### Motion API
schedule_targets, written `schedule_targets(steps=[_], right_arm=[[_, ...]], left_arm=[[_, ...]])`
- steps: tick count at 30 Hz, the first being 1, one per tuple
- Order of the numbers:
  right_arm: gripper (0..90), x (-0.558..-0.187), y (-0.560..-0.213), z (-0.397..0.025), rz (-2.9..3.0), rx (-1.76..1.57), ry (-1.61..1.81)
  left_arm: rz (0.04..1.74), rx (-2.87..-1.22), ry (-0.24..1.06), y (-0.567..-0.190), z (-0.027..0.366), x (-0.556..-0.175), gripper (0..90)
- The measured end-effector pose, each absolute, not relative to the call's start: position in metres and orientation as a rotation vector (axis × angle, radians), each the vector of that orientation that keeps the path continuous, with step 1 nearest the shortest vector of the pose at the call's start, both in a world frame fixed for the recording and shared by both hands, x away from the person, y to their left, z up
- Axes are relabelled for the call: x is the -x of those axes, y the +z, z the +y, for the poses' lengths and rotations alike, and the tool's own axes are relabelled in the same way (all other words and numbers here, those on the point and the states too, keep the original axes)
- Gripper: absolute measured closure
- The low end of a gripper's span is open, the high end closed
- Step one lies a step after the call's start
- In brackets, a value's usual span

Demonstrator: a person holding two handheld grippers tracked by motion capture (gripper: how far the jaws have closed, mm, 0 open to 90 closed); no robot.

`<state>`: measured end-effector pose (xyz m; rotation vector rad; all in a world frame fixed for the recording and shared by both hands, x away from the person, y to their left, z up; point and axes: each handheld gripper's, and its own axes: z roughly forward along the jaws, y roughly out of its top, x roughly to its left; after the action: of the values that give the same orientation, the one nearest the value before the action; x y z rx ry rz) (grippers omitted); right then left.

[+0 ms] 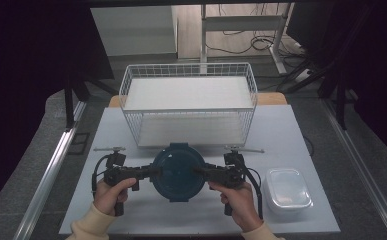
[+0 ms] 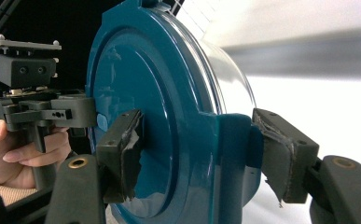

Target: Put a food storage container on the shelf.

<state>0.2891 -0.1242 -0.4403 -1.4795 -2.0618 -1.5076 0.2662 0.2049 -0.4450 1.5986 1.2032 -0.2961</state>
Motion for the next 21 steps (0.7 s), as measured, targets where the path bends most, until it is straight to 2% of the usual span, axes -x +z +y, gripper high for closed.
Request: schedule_targets(steps=[21], right_arm=[[35.5, -0.314, -0.376, -0.119, -2.124, 1.470, -1.584]], left_arm=[[1.134, -1.574, -0.270, -0.391, 0.208, -0.298, 48.4]])
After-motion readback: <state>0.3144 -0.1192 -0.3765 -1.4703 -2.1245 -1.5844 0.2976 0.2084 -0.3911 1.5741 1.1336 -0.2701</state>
